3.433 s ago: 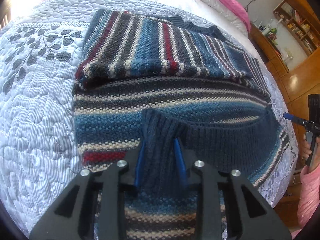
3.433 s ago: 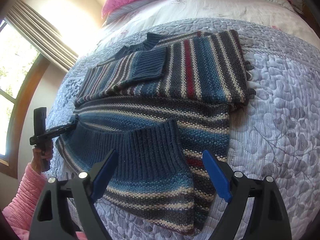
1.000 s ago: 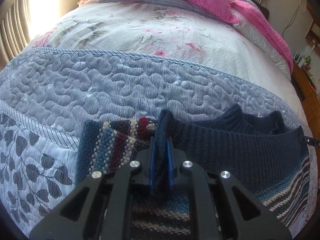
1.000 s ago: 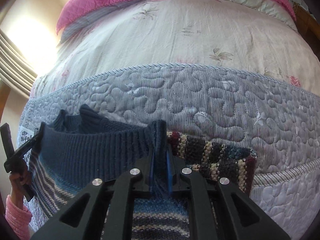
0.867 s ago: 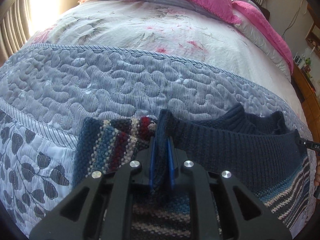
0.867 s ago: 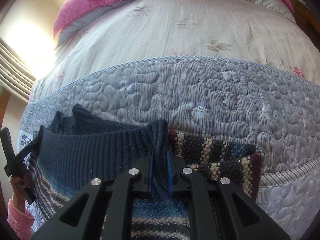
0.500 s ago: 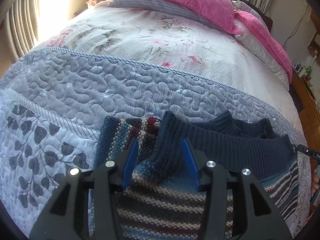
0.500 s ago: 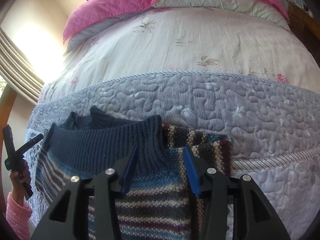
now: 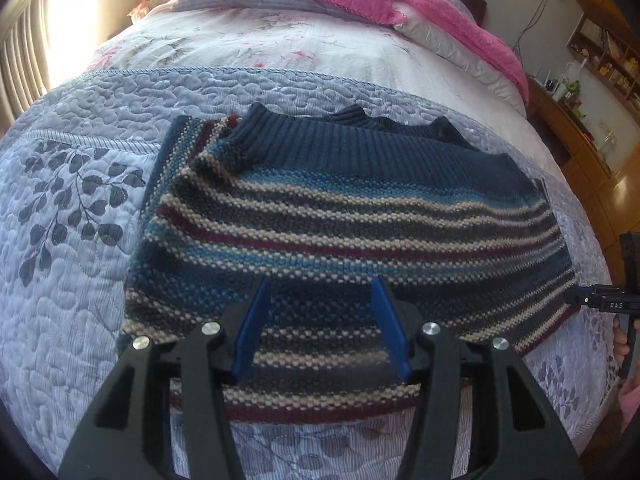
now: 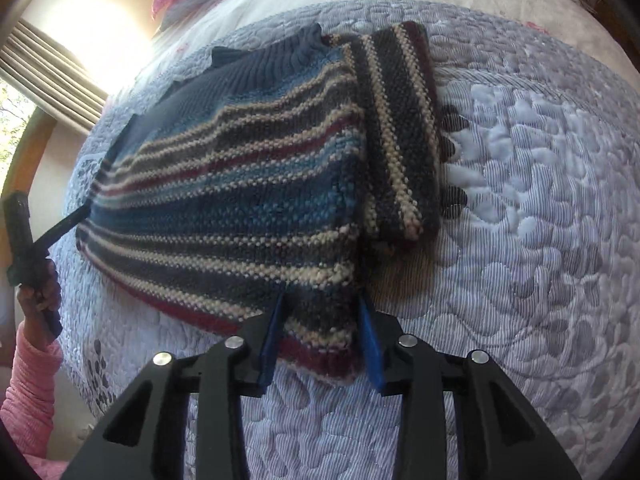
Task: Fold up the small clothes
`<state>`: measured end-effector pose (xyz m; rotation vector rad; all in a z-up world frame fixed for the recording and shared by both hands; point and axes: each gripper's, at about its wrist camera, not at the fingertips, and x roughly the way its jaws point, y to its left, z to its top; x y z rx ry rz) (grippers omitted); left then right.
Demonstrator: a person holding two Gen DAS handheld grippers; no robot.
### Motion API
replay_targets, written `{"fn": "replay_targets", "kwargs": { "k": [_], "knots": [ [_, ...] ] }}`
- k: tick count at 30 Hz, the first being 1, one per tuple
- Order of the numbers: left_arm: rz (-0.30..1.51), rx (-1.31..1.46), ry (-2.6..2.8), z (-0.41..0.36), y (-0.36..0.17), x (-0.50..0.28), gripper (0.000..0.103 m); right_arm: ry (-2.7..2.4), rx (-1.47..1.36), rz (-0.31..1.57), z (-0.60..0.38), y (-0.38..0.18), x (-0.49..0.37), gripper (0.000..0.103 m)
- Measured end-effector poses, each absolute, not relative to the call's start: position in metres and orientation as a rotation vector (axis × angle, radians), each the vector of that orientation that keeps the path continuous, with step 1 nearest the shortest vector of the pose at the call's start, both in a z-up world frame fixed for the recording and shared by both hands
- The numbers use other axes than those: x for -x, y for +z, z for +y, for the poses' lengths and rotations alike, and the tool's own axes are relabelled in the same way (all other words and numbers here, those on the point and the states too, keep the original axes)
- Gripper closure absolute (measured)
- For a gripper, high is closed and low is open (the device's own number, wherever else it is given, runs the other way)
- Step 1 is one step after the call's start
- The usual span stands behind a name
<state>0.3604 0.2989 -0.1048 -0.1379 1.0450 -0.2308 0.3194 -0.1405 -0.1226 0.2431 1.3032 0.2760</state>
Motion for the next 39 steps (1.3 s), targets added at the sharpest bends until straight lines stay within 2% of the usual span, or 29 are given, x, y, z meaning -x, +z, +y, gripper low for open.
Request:
{"fn": "replay_targets", "kwargs": {
  "k": [1,3,11,14,16,18,22,27,30,34,39],
  "knots": [
    [1.055,0.140,-0.236,0.298,-0.108,-0.359,0.051,0.282,-0.250,1.290,-0.142,-0.119,-0.317,0.083],
    [1.073,0.136,-0.233,0.297,-0.115,-0.357,0.051,0.296,-0.280,1.268,-0.148,-0.112,-0.312,0.090],
    [1.090,0.114,-0.218,0.303,-0.138,-0.357,0.050,0.243,-0.228,1.338,-0.149,-0.138,-0.307,0.092],
    [1.090,0.101,-0.212,0.302,-0.135,-0.357,0.051,0.260,-0.228,1.330,-0.149,-0.128,-0.310,0.088],
    [1.085,0.102,-0.208,0.300,-0.127,-0.355,0.051,0.245,-0.210,1.287,-0.151,-0.110,-0.312,0.074],
    [1.055,0.133,-0.229,0.298,-0.114,-0.355,0.051,0.222,-0.183,1.230,-0.155,-0.089,-0.319,0.069],
    [1.035,0.153,-0.254,0.281,-0.104,-0.368,0.049,0.217,-0.233,1.203,-0.156,-0.079,-0.359,0.062],
    [1.055,0.149,-0.249,0.260,-0.112,-0.388,0.049,0.208,-0.282,1.257,-0.153,-0.104,-0.405,0.059],
    [1.071,0.135,-0.245,0.257,-0.119,-0.395,0.048,0.211,-0.301,1.288,-0.153,-0.116,-0.414,0.090],
    [1.080,0.139,-0.250,0.261,-0.125,-0.401,0.046,0.204,-0.301,1.235,-0.164,-0.108,-0.409,0.092],
    [1.073,0.123,-0.250,0.260,-0.130,-0.401,0.045,0.177,-0.341,1.277,-0.174,-0.129,-0.407,0.093]
  ]
}}
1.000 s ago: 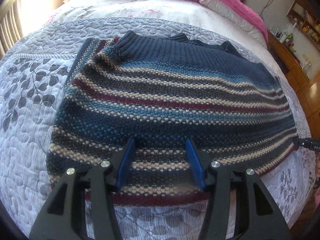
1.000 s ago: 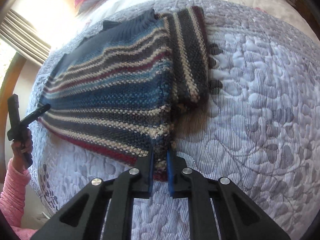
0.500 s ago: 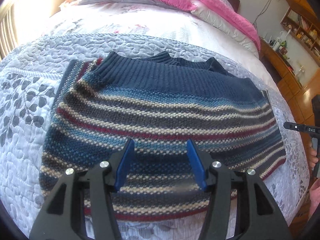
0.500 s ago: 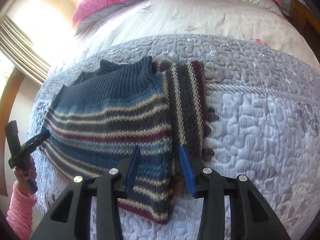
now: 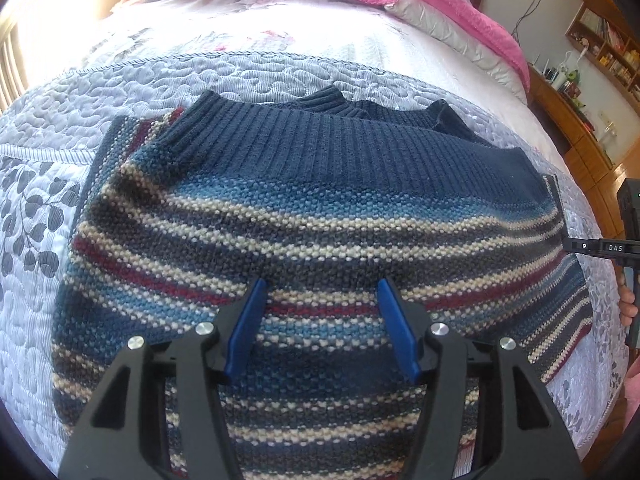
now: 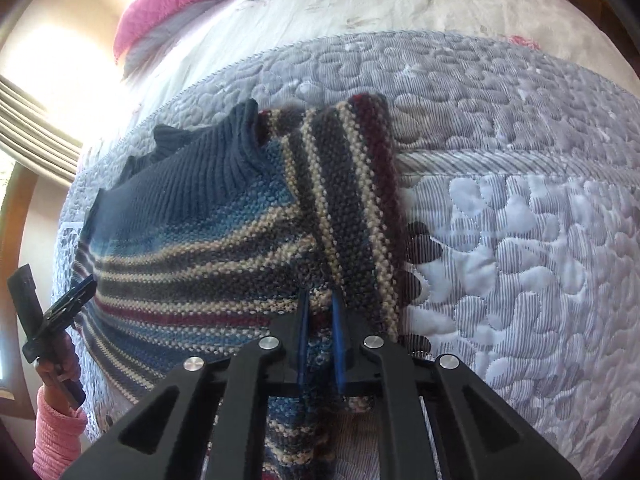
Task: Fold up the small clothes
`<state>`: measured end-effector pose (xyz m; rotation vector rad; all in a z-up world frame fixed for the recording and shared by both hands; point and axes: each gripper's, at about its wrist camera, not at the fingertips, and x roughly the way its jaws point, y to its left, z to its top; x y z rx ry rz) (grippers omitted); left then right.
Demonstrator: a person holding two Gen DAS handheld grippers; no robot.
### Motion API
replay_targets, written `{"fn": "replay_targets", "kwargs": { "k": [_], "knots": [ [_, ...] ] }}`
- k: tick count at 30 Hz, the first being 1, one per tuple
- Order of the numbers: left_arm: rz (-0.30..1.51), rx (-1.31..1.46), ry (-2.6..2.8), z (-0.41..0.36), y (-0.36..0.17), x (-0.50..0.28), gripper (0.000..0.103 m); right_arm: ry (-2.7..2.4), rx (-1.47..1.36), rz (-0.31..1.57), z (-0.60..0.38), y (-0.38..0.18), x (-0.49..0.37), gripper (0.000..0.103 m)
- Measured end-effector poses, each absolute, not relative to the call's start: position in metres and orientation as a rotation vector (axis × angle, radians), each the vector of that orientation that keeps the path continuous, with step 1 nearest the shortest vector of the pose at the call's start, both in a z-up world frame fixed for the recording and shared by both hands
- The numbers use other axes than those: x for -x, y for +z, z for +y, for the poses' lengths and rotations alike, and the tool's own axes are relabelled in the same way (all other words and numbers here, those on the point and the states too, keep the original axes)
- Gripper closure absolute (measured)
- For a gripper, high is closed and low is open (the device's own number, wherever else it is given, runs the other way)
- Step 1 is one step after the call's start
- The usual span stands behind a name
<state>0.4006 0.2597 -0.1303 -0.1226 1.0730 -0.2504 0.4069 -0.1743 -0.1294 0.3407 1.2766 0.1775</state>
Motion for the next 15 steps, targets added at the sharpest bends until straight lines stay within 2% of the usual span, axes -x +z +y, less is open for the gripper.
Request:
{"fn": "replay_targets", "kwargs": {
  "k": [8,9,10,11,12,13,15],
  "knots": [
    [1.075,0.138,-0.259,0.262,-0.132,-0.401,0.044,0.160,-0.331,1.271,-0.168,-0.132,-0.406,0.091],
    [1.074,0.136,-0.255,0.262,-0.132,-0.401,0.044,0.166,-0.334,1.264,-0.167,-0.127,-0.405,0.081],
    [1.074,0.134,-0.249,0.261,-0.130,-0.400,0.045,0.185,-0.350,1.259,-0.167,-0.122,-0.402,0.060],
    [1.076,0.131,-0.242,0.261,-0.128,-0.398,0.045,0.212,-0.367,1.242,-0.167,-0.115,-0.396,0.048],
    [1.077,0.131,-0.237,0.261,-0.124,-0.395,0.044,0.202,-0.353,1.218,-0.164,-0.107,-0.391,0.022],
    [1.075,0.136,-0.238,0.262,-0.120,-0.391,0.042,0.169,-0.311,1.199,-0.165,-0.099,-0.383,0.011],
    [1.047,0.151,-0.256,0.266,-0.110,-0.382,0.037,0.163,-0.265,1.209,-0.166,-0.094,-0.372,0.011]
  ]
}}
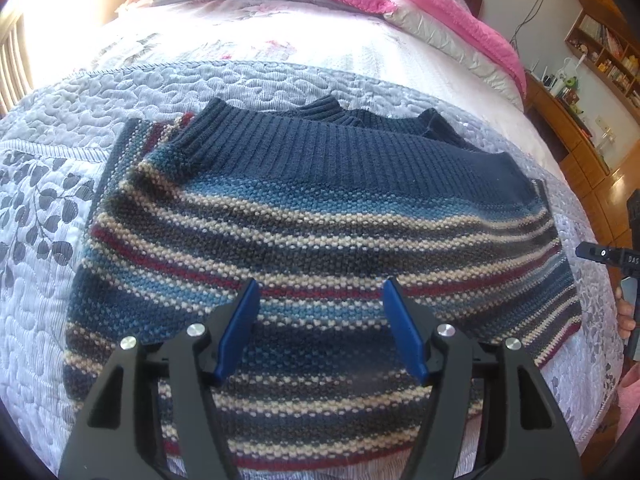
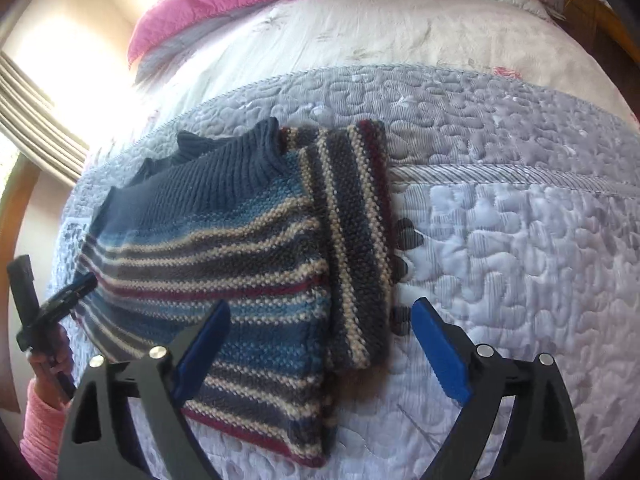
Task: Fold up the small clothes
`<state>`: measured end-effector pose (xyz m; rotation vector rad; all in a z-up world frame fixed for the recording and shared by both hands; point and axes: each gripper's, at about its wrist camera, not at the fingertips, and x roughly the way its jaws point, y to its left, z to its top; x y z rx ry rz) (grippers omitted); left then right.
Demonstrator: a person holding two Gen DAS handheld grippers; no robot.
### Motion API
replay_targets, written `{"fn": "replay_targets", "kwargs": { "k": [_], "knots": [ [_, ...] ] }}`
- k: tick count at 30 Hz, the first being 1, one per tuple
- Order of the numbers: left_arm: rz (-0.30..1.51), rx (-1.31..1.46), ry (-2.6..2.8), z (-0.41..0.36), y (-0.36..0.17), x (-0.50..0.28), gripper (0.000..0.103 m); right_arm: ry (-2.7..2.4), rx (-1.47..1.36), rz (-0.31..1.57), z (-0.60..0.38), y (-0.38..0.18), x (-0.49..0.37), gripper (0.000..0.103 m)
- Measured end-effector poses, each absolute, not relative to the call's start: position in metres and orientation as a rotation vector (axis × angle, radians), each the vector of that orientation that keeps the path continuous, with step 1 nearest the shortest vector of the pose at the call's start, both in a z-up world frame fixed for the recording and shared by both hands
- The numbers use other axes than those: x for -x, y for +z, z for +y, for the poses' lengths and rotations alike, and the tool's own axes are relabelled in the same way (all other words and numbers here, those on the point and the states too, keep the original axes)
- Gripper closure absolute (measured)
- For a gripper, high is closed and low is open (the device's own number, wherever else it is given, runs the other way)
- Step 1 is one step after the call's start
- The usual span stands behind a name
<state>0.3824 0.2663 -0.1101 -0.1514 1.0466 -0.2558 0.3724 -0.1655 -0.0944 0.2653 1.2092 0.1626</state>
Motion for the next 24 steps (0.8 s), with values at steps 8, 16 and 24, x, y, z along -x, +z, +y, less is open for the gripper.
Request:
{"fn": "replay_targets", "kwargs": {
  "k": [8,16,24],
  "knots": [
    [1.066,0.178,-0.246,0.274,-0.118,-0.382,0.036,0.184,-0.440,1.302,-0.183,-0.131,-0.370,0.019],
    [1.083,0.185,-0.268,0.277,-0.129,-0.388,0.035,0.196,-0.532,1.313,-0.187,-0.149,-0.375,0.060],
    [1.083,0.157,-0.266,0.275,-0.131,-0.389,0.034,0.158,-0.441,1.331,-0.176,-0.148,-0.378,0.065]
  ]
}}
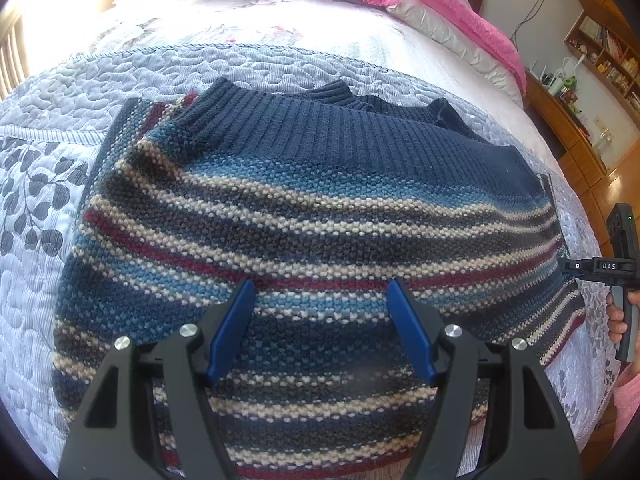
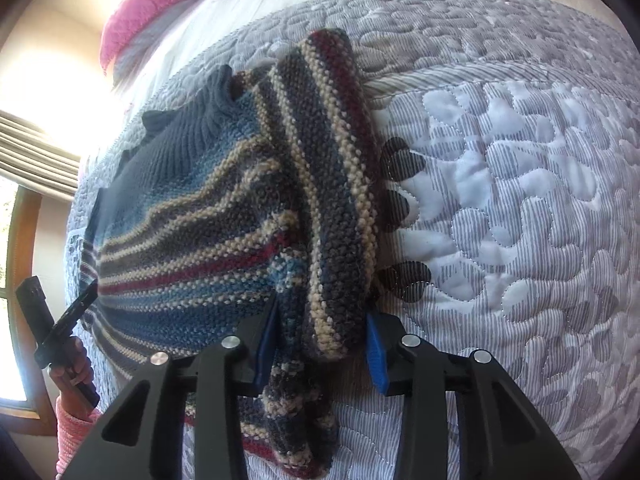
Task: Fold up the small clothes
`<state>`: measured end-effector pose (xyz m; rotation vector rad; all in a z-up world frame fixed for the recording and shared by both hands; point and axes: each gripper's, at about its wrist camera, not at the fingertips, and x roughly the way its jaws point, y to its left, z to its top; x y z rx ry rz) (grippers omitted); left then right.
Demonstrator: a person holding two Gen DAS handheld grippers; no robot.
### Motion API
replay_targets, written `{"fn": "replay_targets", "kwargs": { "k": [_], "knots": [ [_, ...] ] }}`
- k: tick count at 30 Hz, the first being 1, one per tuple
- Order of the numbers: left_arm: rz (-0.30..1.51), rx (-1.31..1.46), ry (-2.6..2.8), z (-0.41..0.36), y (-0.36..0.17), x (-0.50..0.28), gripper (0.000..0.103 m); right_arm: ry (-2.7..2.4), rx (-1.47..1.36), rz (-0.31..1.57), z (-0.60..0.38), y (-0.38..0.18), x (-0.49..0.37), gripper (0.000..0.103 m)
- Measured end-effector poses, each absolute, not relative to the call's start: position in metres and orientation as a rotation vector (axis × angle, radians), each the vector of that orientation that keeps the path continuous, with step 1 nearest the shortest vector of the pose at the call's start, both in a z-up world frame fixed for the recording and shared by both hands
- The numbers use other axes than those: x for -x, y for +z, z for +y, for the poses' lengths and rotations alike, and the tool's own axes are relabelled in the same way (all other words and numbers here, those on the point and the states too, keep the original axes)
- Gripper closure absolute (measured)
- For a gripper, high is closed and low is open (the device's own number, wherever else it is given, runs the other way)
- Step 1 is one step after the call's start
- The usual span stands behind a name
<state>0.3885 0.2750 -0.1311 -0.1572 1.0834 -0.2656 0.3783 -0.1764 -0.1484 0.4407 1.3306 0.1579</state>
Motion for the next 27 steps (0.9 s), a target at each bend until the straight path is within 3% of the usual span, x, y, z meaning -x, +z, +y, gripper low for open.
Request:
{"fn": "replay_targets", "kwargs": {
  "k": [20,27],
  "knots": [
    [1.084,0.144,-0.272,0.272,-0.137,-0.394,0.032,0.039,-0.396,1.339,-0.162,-0.154,-0.386,0.065],
    [1.143,0.171,-0.287,0.278,-0.120,-0.395,0.031,0.025,-0.400,1.318,-0.136,-0.109,-0.391,0.071]
  ]
}}
